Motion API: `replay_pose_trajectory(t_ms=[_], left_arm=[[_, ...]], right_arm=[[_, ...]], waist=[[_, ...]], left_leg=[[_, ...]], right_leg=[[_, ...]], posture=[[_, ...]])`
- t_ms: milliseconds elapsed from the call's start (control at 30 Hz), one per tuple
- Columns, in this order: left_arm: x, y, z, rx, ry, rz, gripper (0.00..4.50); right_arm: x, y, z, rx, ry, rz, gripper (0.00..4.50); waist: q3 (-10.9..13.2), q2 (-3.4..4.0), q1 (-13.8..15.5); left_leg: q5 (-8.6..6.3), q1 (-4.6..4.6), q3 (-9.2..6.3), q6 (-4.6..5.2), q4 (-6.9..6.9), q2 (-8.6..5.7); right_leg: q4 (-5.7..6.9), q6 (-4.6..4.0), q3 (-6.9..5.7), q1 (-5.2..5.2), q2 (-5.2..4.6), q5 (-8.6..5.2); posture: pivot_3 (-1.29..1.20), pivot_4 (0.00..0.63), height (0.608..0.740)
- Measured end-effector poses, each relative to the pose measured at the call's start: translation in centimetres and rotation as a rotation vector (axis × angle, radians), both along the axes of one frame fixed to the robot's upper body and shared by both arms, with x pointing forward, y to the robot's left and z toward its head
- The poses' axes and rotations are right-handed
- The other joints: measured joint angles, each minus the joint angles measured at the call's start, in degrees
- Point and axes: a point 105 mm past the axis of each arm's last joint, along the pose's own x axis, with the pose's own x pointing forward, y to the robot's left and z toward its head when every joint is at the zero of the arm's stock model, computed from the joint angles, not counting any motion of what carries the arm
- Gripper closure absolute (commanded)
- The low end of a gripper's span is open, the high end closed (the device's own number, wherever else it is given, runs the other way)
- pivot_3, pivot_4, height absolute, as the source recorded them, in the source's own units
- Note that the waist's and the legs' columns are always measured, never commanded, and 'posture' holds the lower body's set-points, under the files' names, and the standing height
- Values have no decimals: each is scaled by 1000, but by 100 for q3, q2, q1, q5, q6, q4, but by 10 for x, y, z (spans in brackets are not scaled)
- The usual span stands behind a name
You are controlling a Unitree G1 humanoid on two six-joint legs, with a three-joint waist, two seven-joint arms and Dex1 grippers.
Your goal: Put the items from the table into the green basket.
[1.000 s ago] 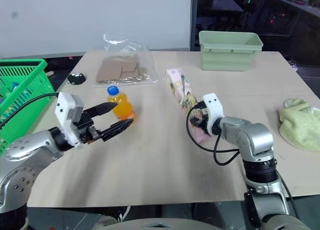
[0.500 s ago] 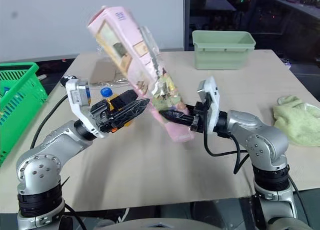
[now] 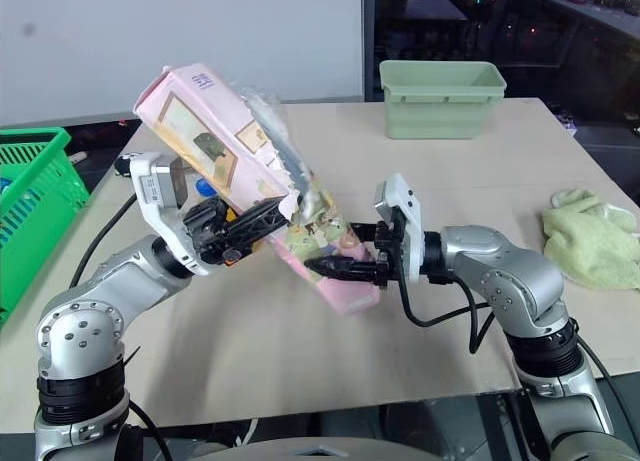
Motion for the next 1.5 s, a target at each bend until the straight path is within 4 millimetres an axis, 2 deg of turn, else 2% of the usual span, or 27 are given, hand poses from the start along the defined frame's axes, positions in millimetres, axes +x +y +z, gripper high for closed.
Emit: replay_pose_trajectory(t_ms=[33, 133, 167, 267, 300, 333, 400, 433, 533, 567, 600, 633, 733, 767, 833, 867, 900, 967, 1000, 1033, 1100, 1267, 1433, 1500], left_arm=[[0, 0, 0, -1, 0, -2, 3249], [0, 0, 0, 4, -1, 1, 4369], [1, 1, 0, 9, -1, 6, 4488], [8, 6, 2, 24, -12, 45, 4488], [15, 9, 5, 48, -29, 83, 4488], [16, 10, 7, 58, -38, 97, 4488], [24, 14, 19, 87, -85, 144, 4488], [28, 16, 30, 97, -123, 179, 4488], [37, 18, 52, 121, -200, 243, 4488], [45, 23, 69, 145, -255, 314, 4488], [48, 25, 75, 154, -280, 349, 4488], [63, 39, 98, 178, -375, 508, 4488], [76, 64, 132, 178, -504, 741, 4488], [81, 85, 152, 227, -582, 902, 4488], [75, 116, 179, 350, -717, 1119, 4488], [72, 125, 185, 403, -759, 1181, 4488], [73, 139, 185, 550, -810, 1283, 4488], [79, 167, 172, 814, -819, 1400, 4488], [82, 182, 168, 880, -793, 1451, 4488], [83, 204, 161, 965, -744, 1526, 4488], [78, 237, 154, 1152, -707, 1618, 4488], [66, 273, 150, 1341, -708, 1681, 4488], [56, 326, 129, 1663, -651, 1715, 4488], [53, 345, 123, 1739, -598, 1735, 4488]], right_arm=[[0, 0, 0, 3, 1, -2, 0], [3, -7, 5, 30, 6, -28, 0], [4, -12, 6, 35, 6, -42, 0], [8, -34, 1, 8, 7, -104, 0], [10, -54, -1, 3, -9, -158, 0], [11, -61, -1, -2, -11, -176, 0], [13, -90, -6, -37, -30, -249, 0], [16, -106, -4, -35, -55, -296, 0], [19, -128, -1, -30, -104, -354, 0], [22, -142, 4, -23, -132, -387, 0], [22, -146, 7, -17, -143, -399, 0], [25, -152, 16, 7, -172, -415, 0], [28, -151, 27, 45, -202, -404, 0], [29, -146, 37, 74, -233, -377, 0], [28, -143, 49, 98, -274, -353, 0], [28, -143, 51, 102, -282, -353, 0], [31, -140, 53, 110, -281, -344, 0], [33, -134, 59, 129, -290, -318, 0], [34, -132, 61, 136, -293, -308, 0], [34, -129, 66, 149, -295, -287, 0], [33, -120, 77, 167, -321, -242, 0], [34, -98, 82, 188, -329, -160, 0], [33, -82, 81, 197, -315, -103, 0], [31, -76, 83, 200, -316, -74, 0]], waist=[[0, 0, 0], [0, 0, 6], [0, 0, 16], [-1, -1, 34], [0, -3, 46], [0, -2, 44], [1, -4, 61], [1, -4, 56], [1, -4, 20], [1, -2, 3], [0, -2, -1], [0, -1, 1], [6, -3, 13], [8, -3, -4], [2, 6, -29], [-2, 10, -10], [-3, 10, 28], [1, 16, 54], [2, 18, 62], [4, 14, 67], [9, -4, 77], [6, -9, 209], [5, -12, 331], [2, -16, 391]], left_leg=[[0, 0, 0, 0, 0, 0], [0, -1, 0, 0, 0, 0], [0, -1, 0, 0, 0, 0], [0, -4, -2, 0, 1, -4], [0, -7, -2, 0, 1, -5], [0, -6, -2, 0, 1, -5], [0, -8, -2, 0, 2, -9], [0, -7, 1, 0, 2, -8], [0, 2, 2, 0, 3, -8], [0, 7, 2, 1, 3, -8], [0, 10, 1, 1, 3, -8], [1, 13, -3, 1, 3, -8], [1, 8, -9, 1, 4, -8], [1, 7, -7, 0, 3, -8], [0, 17, -1, 1, -3, -8], [0, 18, -2, 0, -7, -9], [-1, 15, -3, 0, -9, -9], [-1, 13, -1, 0, -12, -10], [-1, 12, -2, 0, -12, -9], [-1, 8, -5, 0, -12, -8], [-1, -1, -7, 0, -12, -6], [-1, 0, 0, 0, -11, -8], [-1, -5, 1, 0, -11, -5], [-1, -14, 1, 0, -10, -6]], right_leg=[[0, 0, 0, 0, 0, 0], [-1, 1, 0, 0, 0, 0], [-1, 0, 0, 0, 0, 0], [-4, -4, 1, 1, 0, -3], [-5, -6, 2, 1, 0, -4], [-6, -5, 3, 1, 0, -4], [-8, -4, 6, 1, 0, -4], [-7, -4, 8, 1, 0, -3], [-4, 1, 14, 5, 4, -1], [-1, 3, 15, 7, 6, 1], [-1, 3, 15, 9, 7, 1], [0, 4, 15, 11, 11, 2], [0, 5, 14, 12, 13, 3], [0, 5, 18, 7, 17, 4], [-2, 3, 27, 10, 17, 4], [-5, 0, 26, 12, 15, 5], [-5, -1, 21, 12, 11, 5], [-4, -1, 21, 8, 9, 4], [-2, -1, 19, 6, 9, 4], [0, 0, 14, 2, 10, 3], [0, 0, 11, -4, 8, 4], [0, -1, 10, -4, 0, 5], [4, -5, 5, -12, 0, 7], [4, -7, 2, -17, -1, 9]], posture=[[-57, 3, 740], [-55, 4, 740], [-55, 4, 740], [-53, 6, 740], [-53, 6, 740], [-55, 7, 740], [-55, 7, 740], [-55, 6, 740], [-53, 3, 740], [-52, 1, 740], [-48, 2, 740], [-41, 2, 740], [-27, 0, 740], [-21, 1, 740], [-18, 1, 740], [-10, 1, 740], [-6, 0, 740], [4, 1, 740], [10, 1, 740], [19, 0, 740], [31, 0, 740], [47, 0, 740], [48, 2, 740], [38, 1, 740]])
